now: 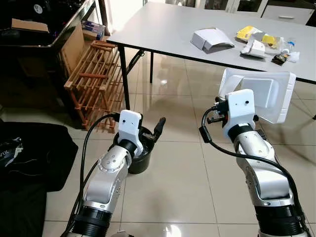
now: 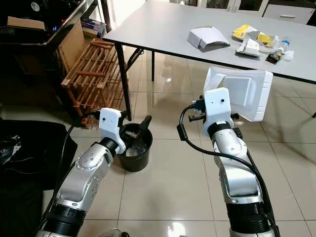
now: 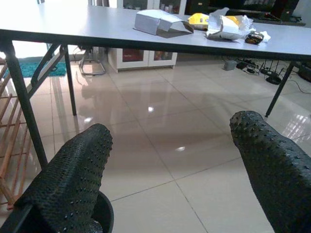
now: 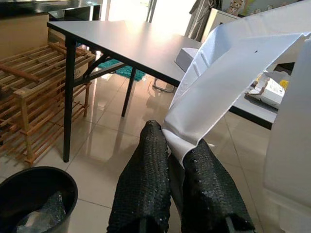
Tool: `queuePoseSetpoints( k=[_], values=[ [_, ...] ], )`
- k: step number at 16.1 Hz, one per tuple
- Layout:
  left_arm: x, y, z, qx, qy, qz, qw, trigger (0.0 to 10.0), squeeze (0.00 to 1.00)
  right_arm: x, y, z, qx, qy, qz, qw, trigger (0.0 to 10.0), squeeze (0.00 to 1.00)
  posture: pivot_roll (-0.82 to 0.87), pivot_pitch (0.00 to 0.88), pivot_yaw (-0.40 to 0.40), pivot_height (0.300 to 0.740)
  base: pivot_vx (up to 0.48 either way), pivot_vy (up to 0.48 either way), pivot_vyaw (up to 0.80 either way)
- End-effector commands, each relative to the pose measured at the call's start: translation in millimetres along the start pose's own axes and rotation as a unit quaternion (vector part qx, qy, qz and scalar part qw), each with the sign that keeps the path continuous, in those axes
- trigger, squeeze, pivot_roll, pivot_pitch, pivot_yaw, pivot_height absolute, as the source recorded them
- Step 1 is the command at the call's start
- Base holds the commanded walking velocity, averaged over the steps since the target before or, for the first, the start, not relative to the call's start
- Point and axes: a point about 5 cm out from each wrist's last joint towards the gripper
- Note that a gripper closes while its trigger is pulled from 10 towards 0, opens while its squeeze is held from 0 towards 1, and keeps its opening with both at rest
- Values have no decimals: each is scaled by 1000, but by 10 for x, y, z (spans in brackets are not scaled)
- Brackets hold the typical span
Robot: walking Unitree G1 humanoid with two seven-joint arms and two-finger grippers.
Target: Picking trash to rubbish bin
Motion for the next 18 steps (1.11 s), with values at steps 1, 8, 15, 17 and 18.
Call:
queuePoseSetpoints(
  k=[1, 8, 15, 17, 18],
  values=[
    [-9, 45, -17, 6, -1, -6, 1000, 10000, 0, -15, -6, -8, -5, 1, -3, 1000, 10000, 0, -43, 76, -47, 740, 0, 349, 0],
    [0, 71, -53, 8, -11, -15, 1000, 10000, 0, -22, -17, 10, -4, -8, -4, 1000, 10000, 0, -51, 75, -25, 740, 0, 432, 0],
    [-23, 64, -43, 1, -17, -27, 999, 10000, 0, -64, -42, 16, -4, -12, -10, 1000, 10000, 0, -41, 76, -5, 740, 0, 480, 0],
    [-22, 61, -42, 0, -17, -29, 999, 10000, 0, -59, -53, 24, -6, -13, -11, 1000, 10000, 0, -43, 75, -5, 740, 0, 480, 0],
    [-16, 61, -49, 1, -18, -28, 999, 10000, 0, -58, -50, 24, -5, -14, -10, 1000, 10000, 0, -45, 74, -5, 740, 0, 300, 0]
  ],
)
Point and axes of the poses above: a point about 5 cm out from each wrist's last joint towards the gripper, its own z axis pointing back from the gripper into the wrist, its own y axis along the axis of the wrist's last joint, x = y × z, and after that the axes turned 1 degree about -z, right-handed
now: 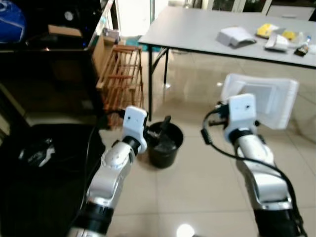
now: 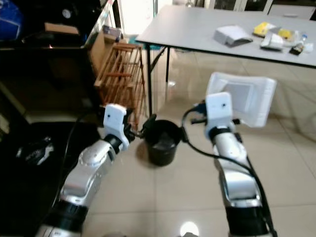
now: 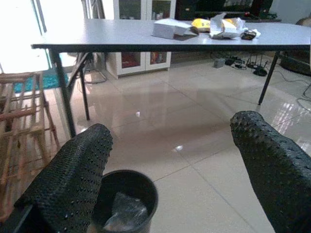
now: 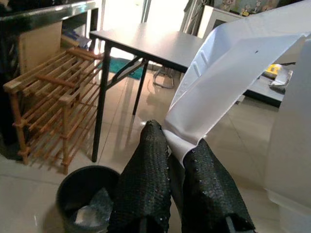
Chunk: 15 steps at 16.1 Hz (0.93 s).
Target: Picking trash to rubbish bin
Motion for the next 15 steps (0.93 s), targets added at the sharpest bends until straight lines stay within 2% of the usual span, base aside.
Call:
queuePoseSetpoints(
  k=[1, 8, 15],
  values=[
    [-45, 6, 11, -2, 5, -8, 1000, 10000, 0, -59, 66, -9, 13, 9, 3, 1000, 10000, 0, -45, 74, -5, 740, 0, 0, 0],
    [-24, 51, 20, 18, -23, -5, 1000, 10000, 0, -77, 79, -23, 16, 9, 1, 1000, 10000, 0, -41, 70, -2, 740, 0, 0, 0],
    [-21, 45, 28, 14, -27, -9, 999, 10000, 0, -95, 71, -24, 16, 8, -2, 1000, 10000, 0, -37, 75, 5, 740, 457, 0, 0]
  ],
)
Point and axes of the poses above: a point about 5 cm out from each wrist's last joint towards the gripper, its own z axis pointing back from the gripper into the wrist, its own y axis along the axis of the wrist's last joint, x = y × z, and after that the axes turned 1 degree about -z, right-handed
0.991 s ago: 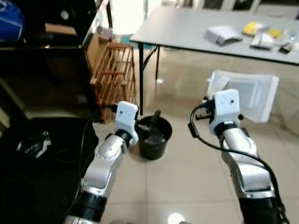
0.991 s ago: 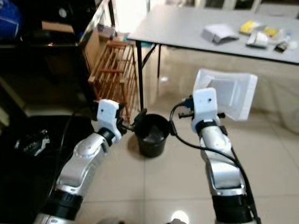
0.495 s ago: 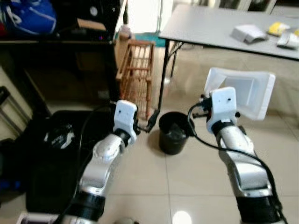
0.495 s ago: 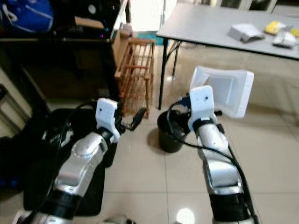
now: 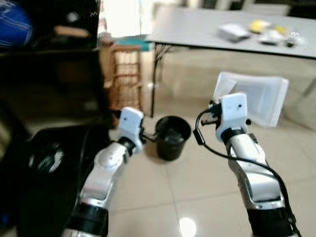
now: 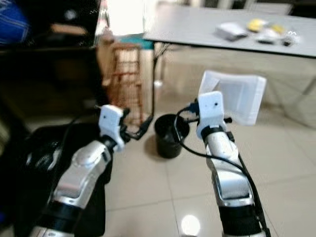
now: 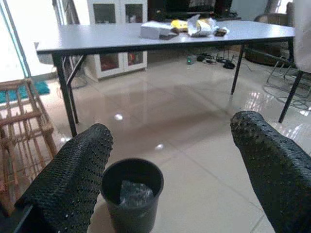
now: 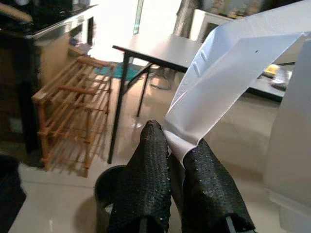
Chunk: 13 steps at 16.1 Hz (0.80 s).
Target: Picking trash to rubbish bin
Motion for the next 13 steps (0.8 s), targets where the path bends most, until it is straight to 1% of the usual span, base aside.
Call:
queuePoseSetpoints(
  k=[1, 6, 7, 8, 10, 11, 13],
  values=[
    [50, 37, -30, 7, -11, 0, 1000, 10000, 27, 54, 4, 2, 2, -12, 4, 1000, 10000, 0, -37, 75, 6, 740, 480, 0, 0],
    [59, 37, -37, 7, -14, -4, 1000, 10000, 39, 48, 13, -9, 4, -13, 4, 1000, 10000, 0, -37, 74, 9, 740, 477, 0, 0],
    [59, 36, -36, 6, -16, -4, 1000, 10000, 71, 46, 10, -8, 4, -13, 4, 1000, 10000, 0, -36, 75, 11, 740, 472, 0, 0],
    [59, 35, -36, 5, -17, -5, 1000, 10000, 188, 43, 10, -10, 4, -13, 4, 1000, 10000, 0, -36, 75, 11, 740, 472, 0, 0],
    [63, 33, -35, 5, -18, -8, 1000, 10000, 204, 43, 11, -10, 4, -13, 3, 1000, 10000, 0, -36, 75, 11, 740, 454, 0, 0],
    [72, 30, -32, 5, -20, -13, 1000, 10000, 196, 45, 9, -12, 4, -13, 3, 1000, 10000, 0, -36, 75, 11, 740, 405, -255, 0],
    [87, 19, -26, 3, -22, -9, 1000, 10000, 180, 37, 6, -16, 3, -14, 0, 1000, 10000, 0, -36, 75, 11, 740, 371, -298, 0]
  ],
)
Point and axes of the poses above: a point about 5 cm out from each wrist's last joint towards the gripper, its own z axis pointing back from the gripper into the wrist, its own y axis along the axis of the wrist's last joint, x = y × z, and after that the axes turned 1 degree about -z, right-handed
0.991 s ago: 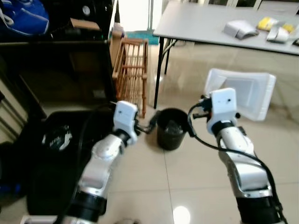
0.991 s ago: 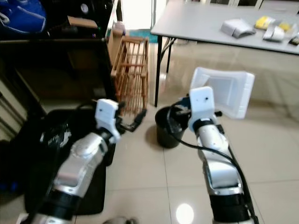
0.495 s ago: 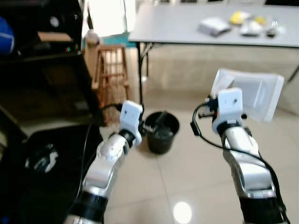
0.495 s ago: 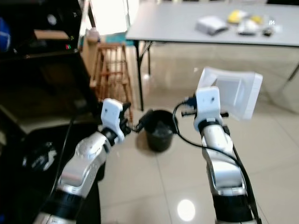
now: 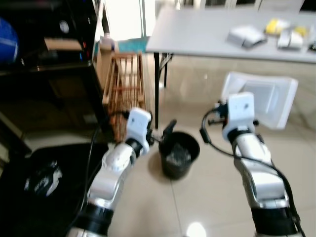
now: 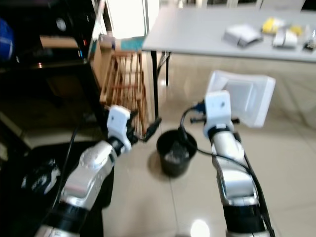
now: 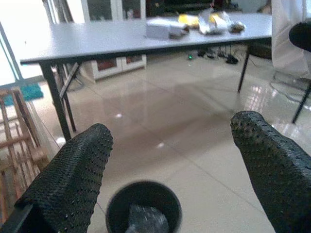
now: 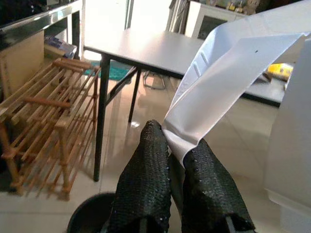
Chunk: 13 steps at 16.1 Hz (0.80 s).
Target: Picking trash to rubbish bin
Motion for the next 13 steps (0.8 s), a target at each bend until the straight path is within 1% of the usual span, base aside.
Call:
queuePoseSetpoints(
  k=[1, 4, 7, 9, 13],
  values=[
    [-58, -3, 40, -2, 6, -6, 1000, 10000, 180, -74, 43, -3, 9, 13, -5, 1000, 10000, 0, -36, 75, 11, 740, 364, -307, 0],
    [-46, -30, 47, -11, 0, -11, 1000, 10000, 71, -89, 37, -5, 7, 16, -4, 1000, 10000, 0, -31, 78, 11, 740, 311, -359, 0],
    [-44, -40, 46, -13, 4, -10, 1000, 10000, 0, -85, 35, 1, 7, 14, -6, 1000, 10000, 0, -32, 80, 13, 740, 0, 0, 0],
    [-39, -33, 42, -10, 3, -6, 1000, 10000, 0, -82, 28, -3, 3, 14, -6, 1000, 10000, 0, -32, 80, 13, 740, 0, 0, 0],
    [-25, -11, 43, -1, 3, -4, 1000, 10000, 0, -88, 21, -3, 1, 14, -6, 1000, 10000, 0, -32, 80, 12, 740, 0, 0, -644]
  ],
)
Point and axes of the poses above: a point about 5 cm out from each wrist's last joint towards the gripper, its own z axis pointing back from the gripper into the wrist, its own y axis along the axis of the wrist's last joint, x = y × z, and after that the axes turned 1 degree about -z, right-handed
